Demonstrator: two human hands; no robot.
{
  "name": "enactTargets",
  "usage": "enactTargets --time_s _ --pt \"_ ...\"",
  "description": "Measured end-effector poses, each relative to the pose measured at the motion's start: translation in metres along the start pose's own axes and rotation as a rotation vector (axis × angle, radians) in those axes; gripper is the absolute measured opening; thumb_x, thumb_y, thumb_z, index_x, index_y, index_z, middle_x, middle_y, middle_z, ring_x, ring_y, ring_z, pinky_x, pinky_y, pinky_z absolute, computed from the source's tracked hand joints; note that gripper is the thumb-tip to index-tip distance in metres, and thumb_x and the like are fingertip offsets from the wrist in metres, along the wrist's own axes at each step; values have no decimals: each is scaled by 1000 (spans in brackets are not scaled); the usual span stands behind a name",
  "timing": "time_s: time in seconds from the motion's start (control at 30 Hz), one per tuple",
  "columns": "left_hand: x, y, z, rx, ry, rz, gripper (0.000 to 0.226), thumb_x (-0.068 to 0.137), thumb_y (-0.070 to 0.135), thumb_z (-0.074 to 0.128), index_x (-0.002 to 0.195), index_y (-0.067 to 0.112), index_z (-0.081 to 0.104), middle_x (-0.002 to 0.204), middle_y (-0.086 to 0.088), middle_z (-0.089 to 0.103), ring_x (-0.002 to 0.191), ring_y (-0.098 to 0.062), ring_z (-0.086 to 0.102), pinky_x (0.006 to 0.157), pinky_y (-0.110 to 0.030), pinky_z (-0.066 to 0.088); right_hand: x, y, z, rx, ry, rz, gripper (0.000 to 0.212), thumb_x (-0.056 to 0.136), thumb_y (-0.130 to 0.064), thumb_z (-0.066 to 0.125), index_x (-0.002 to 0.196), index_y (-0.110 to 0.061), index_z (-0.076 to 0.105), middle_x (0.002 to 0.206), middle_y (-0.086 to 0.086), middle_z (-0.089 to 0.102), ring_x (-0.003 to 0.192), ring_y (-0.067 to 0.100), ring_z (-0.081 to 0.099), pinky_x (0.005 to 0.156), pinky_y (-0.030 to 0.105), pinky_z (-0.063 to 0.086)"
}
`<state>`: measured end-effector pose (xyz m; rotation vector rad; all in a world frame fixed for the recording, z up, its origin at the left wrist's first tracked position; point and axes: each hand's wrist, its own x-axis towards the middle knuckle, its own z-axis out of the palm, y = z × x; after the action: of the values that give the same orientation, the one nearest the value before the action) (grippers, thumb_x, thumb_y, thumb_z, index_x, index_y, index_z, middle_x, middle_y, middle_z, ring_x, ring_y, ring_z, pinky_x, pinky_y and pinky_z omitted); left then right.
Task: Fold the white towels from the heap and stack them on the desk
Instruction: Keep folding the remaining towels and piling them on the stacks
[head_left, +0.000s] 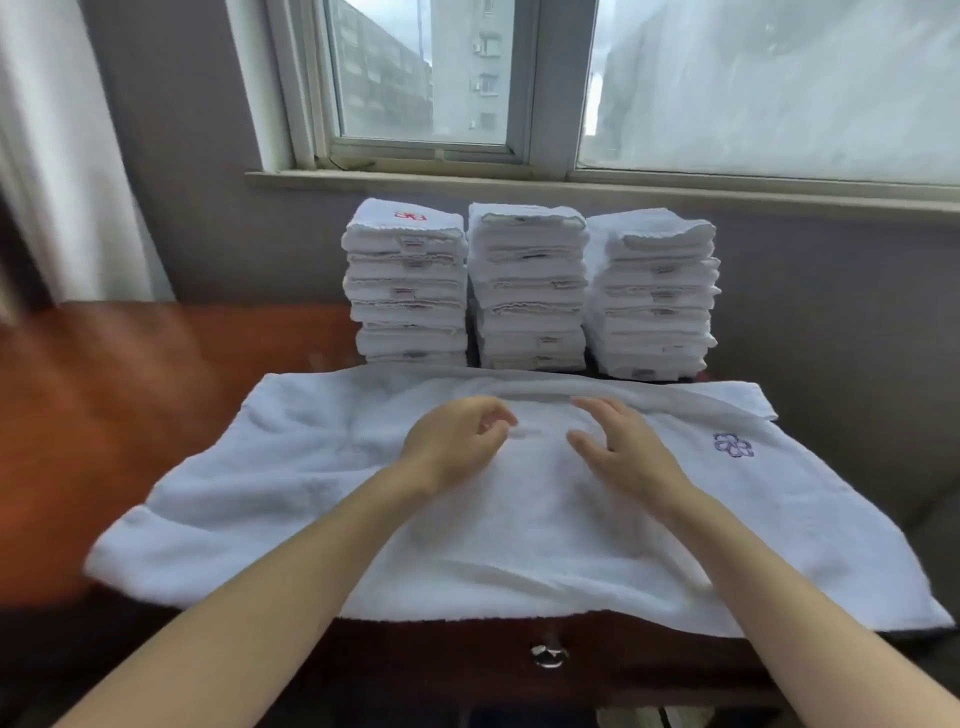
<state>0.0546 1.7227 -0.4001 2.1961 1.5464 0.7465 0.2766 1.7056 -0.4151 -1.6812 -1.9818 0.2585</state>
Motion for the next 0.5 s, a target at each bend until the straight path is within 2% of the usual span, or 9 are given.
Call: enactTargets --time_s 0.1,0.27,0.33,0.43,0.5 --pt "-15 -43 -38 42 131 -81 19 93 28 55 102 35 70 104 16 69 87 -2 56 75 -23 41 22 -49 25 25 -81 -118 49 98 -37 51 146 -29 42 146 -8 44 136 17 36 107 33 32" --pt "-49 -112 -86 151 251 -216 22 93 22 55 109 30 69 117 13 66 113 -9 57 90 -27 45 56 -126 71 45 -195 -274 48 99 -35 50 145 -30 42 146 -8 46 134 15 39 102 28 32" --pt "-61 -133 -100 209 262 -256 25 92 21 55 112 30 67 122 12 63 118 -12 54 92 -29 43 66 -154 90 52 -229 -325 45 99 -33 49 143 -30 45 143 -8 50 132 16 41 101 29 36" --pt "-79 -159 -115 291 139 -360 35 97 32 49 132 31 55 142 9 49 130 -13 47 100 -31 41 79 -192 117 79 -286 -380 40 99 -32 49 139 -32 50 139 -10 54 128 15 45 100 31 39" --pt "-91 -170 -116 412 -39 -397 50 102 42 39 149 27 34 159 1 28 145 -16 28 113 -33 28 87 -212 134 62 -349 -396 39 99 -31 48 138 -31 52 138 -9 56 129 16 46 102 33 41"
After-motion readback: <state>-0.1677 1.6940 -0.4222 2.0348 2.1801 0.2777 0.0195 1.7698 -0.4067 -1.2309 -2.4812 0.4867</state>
